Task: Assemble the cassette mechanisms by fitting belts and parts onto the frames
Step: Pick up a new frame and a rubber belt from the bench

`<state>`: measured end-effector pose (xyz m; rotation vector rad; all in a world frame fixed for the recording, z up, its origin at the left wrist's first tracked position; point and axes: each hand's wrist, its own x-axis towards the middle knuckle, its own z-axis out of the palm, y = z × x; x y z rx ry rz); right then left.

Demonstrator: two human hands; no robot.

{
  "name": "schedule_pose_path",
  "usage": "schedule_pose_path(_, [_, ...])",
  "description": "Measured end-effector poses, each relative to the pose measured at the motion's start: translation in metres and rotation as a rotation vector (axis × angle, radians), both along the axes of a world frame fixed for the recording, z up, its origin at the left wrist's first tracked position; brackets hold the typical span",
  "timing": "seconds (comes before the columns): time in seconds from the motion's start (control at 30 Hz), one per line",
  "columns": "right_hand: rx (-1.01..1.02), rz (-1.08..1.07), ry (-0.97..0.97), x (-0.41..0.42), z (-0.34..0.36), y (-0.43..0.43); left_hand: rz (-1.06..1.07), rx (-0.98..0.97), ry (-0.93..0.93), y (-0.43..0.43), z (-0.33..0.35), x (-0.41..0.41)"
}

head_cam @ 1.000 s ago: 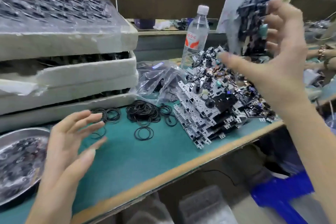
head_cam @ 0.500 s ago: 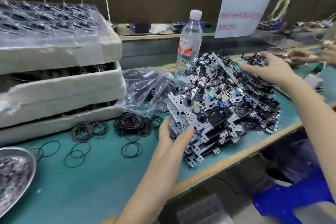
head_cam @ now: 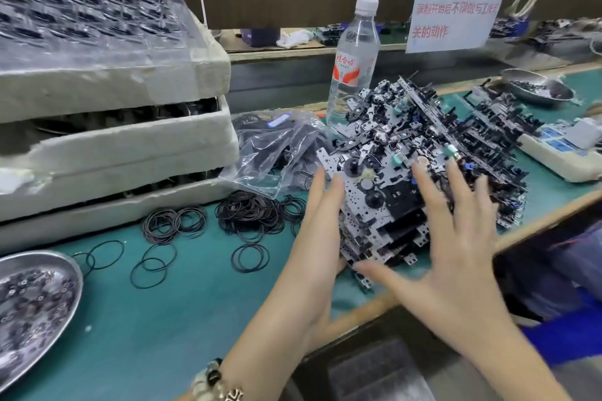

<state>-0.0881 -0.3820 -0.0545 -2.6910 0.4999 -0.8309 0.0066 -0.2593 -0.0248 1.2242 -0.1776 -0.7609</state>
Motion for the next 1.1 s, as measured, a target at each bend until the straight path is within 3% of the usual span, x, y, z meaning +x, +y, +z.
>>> schedule_pose_path(0.23, [-0.042, -0.092, -0.027, 0.014, -0.016, -0.013, -0.005, -0.033, -0.029, -0.026, 0.000, 0.008])
schedule_pose_path(0.6, [0.052, -0.044, -0.042, 0.010, -0.010, -0.076, -0.052, 0.082, -0.067, -0.089, 0.009, 0.005])
schedule_pose_path(1.1, [0.022, -0.064, -0.067, 0.013, -0.017, -0.077, -0.032, 0.020, -0.066, -0.080, 0.005, 0.007])
